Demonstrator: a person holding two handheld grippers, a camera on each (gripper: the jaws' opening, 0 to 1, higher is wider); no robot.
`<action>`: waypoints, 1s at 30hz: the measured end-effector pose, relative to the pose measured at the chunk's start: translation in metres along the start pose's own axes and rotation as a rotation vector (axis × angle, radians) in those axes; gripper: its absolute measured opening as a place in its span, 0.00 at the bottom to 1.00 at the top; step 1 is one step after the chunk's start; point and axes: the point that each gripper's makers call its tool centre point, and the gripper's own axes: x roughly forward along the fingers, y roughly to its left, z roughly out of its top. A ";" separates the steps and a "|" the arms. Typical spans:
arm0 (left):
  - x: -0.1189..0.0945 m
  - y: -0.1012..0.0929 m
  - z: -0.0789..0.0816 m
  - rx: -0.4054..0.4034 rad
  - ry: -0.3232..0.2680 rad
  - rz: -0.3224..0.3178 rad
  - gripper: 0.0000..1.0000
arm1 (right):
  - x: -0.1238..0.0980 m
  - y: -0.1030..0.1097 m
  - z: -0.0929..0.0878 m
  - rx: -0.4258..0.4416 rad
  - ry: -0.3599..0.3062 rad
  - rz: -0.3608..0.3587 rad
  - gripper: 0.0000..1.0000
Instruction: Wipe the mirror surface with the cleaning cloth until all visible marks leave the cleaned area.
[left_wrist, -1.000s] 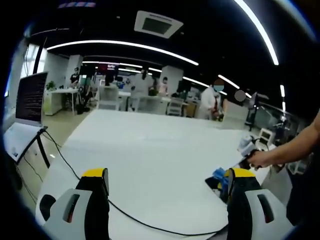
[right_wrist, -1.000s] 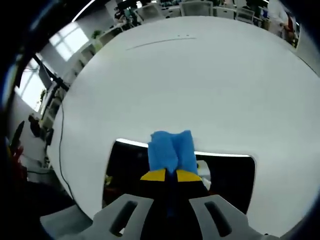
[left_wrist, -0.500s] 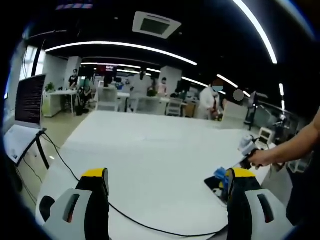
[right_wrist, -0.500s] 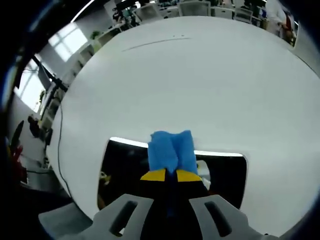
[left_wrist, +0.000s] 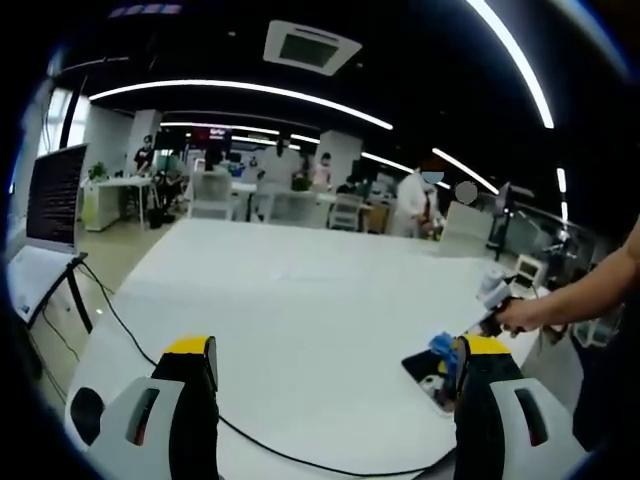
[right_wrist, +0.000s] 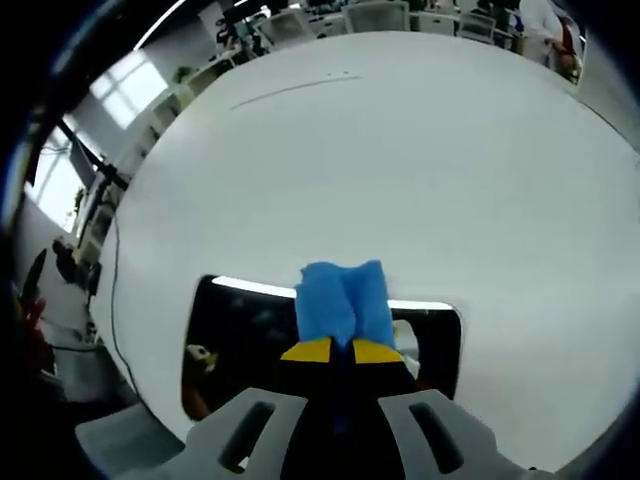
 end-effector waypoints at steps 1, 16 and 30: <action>0.000 -0.001 -0.001 0.001 0.002 0.000 1.00 | 0.000 0.001 0.000 0.004 -0.001 0.004 0.00; 0.007 -0.007 0.002 0.000 -0.003 -0.004 1.00 | 0.000 0.002 -0.002 0.032 -0.014 -0.008 0.00; 0.003 -0.012 -0.002 -0.001 -0.009 -0.020 1.00 | -0.007 0.004 -0.021 0.055 -0.033 0.008 0.00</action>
